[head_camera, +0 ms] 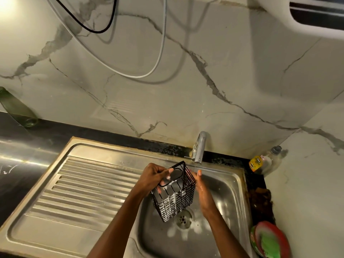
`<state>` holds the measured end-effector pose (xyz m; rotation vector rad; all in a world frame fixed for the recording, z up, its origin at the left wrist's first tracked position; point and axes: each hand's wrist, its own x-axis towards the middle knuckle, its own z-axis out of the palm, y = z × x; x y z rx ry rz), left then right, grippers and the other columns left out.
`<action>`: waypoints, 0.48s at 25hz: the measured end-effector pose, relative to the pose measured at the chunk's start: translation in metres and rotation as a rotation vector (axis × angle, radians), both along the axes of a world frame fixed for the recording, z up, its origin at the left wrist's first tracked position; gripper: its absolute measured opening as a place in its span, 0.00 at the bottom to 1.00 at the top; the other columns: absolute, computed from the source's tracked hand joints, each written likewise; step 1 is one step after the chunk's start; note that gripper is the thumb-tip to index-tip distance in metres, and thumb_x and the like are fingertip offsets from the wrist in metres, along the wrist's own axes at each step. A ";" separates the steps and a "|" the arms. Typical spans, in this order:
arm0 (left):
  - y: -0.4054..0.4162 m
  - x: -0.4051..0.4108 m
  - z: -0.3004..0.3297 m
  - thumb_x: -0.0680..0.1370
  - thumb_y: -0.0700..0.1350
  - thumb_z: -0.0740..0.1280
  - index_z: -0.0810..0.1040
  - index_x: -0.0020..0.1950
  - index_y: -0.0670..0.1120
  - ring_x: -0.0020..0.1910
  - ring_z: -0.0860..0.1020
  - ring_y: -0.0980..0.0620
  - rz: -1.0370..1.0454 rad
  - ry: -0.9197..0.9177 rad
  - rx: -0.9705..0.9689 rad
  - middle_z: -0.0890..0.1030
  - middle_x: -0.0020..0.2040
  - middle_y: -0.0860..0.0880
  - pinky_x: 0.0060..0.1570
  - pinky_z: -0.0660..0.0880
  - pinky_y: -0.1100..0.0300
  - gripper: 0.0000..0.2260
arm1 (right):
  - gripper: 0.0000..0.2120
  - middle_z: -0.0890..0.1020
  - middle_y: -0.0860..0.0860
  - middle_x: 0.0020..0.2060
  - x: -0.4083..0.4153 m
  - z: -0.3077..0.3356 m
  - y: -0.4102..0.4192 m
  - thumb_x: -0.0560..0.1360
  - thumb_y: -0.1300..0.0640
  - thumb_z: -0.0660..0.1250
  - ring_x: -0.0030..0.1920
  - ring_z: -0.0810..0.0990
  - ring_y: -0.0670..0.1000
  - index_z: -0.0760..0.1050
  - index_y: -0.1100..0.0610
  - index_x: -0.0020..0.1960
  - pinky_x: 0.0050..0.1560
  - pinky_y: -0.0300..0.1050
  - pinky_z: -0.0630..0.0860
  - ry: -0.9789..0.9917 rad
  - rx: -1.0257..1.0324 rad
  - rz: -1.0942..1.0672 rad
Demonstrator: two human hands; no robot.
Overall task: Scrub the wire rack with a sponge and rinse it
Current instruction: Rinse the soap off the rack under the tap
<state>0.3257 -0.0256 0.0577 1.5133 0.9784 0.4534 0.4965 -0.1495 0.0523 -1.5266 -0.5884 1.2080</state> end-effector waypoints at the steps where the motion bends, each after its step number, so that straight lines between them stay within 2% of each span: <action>1: 0.001 0.002 0.000 0.80 0.52 0.72 0.85 0.39 0.43 0.24 0.76 0.50 -0.018 0.004 0.013 0.79 0.28 0.45 0.24 0.76 0.60 0.15 | 0.21 0.80 0.41 0.63 0.000 -0.002 0.001 0.86 0.47 0.48 0.67 0.74 0.42 0.74 0.52 0.68 0.69 0.39 0.69 -0.031 0.076 -0.032; 2: 0.003 0.005 0.000 0.79 0.52 0.72 0.86 0.40 0.43 0.24 0.77 0.50 -0.029 0.012 0.025 0.79 0.29 0.45 0.24 0.76 0.60 0.15 | 0.22 0.79 0.43 0.66 0.000 0.001 0.000 0.85 0.47 0.51 0.69 0.73 0.43 0.73 0.54 0.70 0.73 0.44 0.66 -0.098 0.115 -0.049; 4: 0.007 0.010 0.001 0.79 0.53 0.72 0.86 0.42 0.41 0.24 0.77 0.49 -0.047 0.028 0.040 0.80 0.29 0.44 0.25 0.77 0.59 0.16 | 0.22 0.76 0.46 0.69 0.002 -0.006 0.004 0.84 0.48 0.54 0.71 0.71 0.44 0.71 0.57 0.73 0.75 0.47 0.62 -0.122 0.191 -0.071; 7: 0.009 0.018 0.002 0.79 0.54 0.72 0.87 0.42 0.42 0.23 0.77 0.47 -0.052 0.025 0.053 0.80 0.28 0.45 0.25 0.78 0.58 0.16 | 0.24 0.74 0.49 0.71 0.006 -0.006 0.009 0.83 0.47 0.57 0.74 0.69 0.48 0.69 0.60 0.74 0.73 0.45 0.64 -0.107 0.214 -0.108; 9: 0.007 0.019 0.003 0.78 0.55 0.73 0.87 0.41 0.42 0.23 0.78 0.46 -0.033 0.011 0.068 0.80 0.28 0.45 0.25 0.77 0.58 0.16 | 0.24 0.73 0.48 0.72 0.003 -0.018 0.005 0.84 0.46 0.54 0.74 0.69 0.46 0.68 0.58 0.75 0.70 0.40 0.65 -0.071 0.215 -0.123; 10: 0.005 0.019 0.005 0.79 0.55 0.73 0.86 0.40 0.43 0.23 0.77 0.47 -0.016 -0.002 0.067 0.80 0.27 0.45 0.24 0.77 0.58 0.16 | 0.26 0.71 0.48 0.74 0.001 -0.025 0.000 0.83 0.43 0.53 0.75 0.67 0.47 0.67 0.56 0.75 0.70 0.39 0.64 -0.062 0.129 -0.172; 12: 0.006 0.017 0.009 0.79 0.52 0.72 0.85 0.38 0.43 0.23 0.74 0.50 0.034 -0.045 0.038 0.77 0.26 0.47 0.23 0.75 0.60 0.16 | 0.35 0.65 0.51 0.77 -0.003 -0.061 -0.011 0.78 0.33 0.53 0.77 0.62 0.50 0.62 0.54 0.77 0.72 0.42 0.59 0.002 -0.063 -0.234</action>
